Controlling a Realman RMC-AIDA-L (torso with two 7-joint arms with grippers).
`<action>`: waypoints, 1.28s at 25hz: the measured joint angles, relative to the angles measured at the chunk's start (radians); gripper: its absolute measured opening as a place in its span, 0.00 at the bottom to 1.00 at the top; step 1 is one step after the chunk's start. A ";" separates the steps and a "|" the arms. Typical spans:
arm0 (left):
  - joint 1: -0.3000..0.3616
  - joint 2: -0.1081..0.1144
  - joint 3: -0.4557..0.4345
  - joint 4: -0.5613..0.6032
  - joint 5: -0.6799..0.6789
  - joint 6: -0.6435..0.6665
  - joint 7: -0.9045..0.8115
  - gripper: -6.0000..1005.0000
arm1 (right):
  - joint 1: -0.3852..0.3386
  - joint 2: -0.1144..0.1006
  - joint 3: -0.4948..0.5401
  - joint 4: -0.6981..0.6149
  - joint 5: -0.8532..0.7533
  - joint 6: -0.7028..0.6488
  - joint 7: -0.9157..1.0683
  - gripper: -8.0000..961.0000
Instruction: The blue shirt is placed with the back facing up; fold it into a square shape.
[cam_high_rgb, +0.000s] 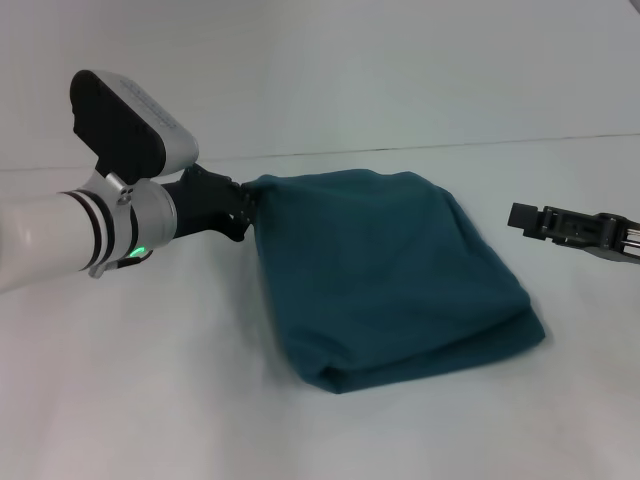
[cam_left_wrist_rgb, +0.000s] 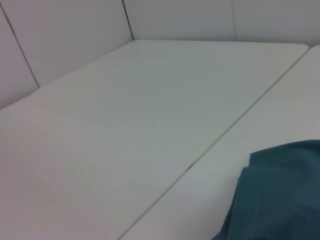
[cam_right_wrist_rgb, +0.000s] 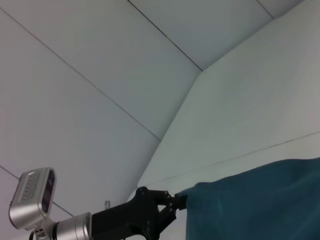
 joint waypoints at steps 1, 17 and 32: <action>-0.001 -0.001 0.001 0.000 -0.002 -0.007 0.001 0.01 | 0.000 0.001 0.000 0.000 0.000 0.002 -0.002 0.93; 0.013 -0.012 0.007 -0.007 -0.008 -0.095 -0.005 0.01 | 0.000 0.008 -0.007 0.000 -0.002 0.016 -0.018 0.93; 0.227 -0.015 -0.039 0.249 -0.242 0.057 -0.044 0.44 | -0.011 0.001 0.000 0.005 -0.003 0.024 -0.040 0.93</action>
